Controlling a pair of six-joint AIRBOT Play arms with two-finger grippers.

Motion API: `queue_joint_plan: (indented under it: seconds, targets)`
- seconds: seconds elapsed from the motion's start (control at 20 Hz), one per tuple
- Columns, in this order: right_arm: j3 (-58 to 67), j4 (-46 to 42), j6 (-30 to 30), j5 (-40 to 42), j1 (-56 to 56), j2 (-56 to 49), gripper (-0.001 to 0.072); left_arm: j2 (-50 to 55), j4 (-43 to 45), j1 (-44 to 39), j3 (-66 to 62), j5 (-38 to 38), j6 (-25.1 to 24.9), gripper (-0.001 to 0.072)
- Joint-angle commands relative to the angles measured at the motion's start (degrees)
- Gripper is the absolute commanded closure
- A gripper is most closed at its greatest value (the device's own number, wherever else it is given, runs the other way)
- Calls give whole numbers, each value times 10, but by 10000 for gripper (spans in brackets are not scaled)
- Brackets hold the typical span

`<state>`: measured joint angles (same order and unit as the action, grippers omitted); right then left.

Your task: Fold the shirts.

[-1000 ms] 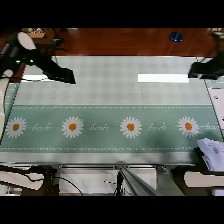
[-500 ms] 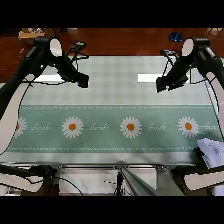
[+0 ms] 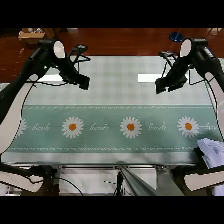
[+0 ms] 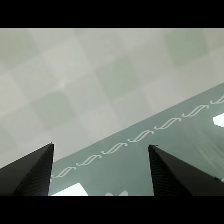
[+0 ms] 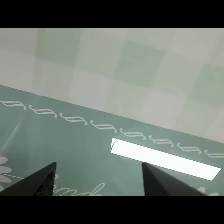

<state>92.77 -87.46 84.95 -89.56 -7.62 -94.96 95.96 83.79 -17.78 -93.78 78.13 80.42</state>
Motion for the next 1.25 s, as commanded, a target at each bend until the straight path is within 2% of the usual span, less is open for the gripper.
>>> queue_joint_plan:
  seconds: [0.0, 0.2, 0.5, 1.2]
  targets:
    - [1, 1, 1, -1, 0, 0, 127, 2, 0, 0, 0, 17, 0, -12]
    - [1, -1, 1, 0, 1, 0, 126, 2, 0, 0, 0, 15, 0, -12]
    - [1, -1, 1, 0, 0, 0, 127, 0, -41, 0, 0, -48, 0, -13]
    - [1, -1, 1, 0, 0, 0, 127, 1, -41, 0, 0, -45, 0, -13]
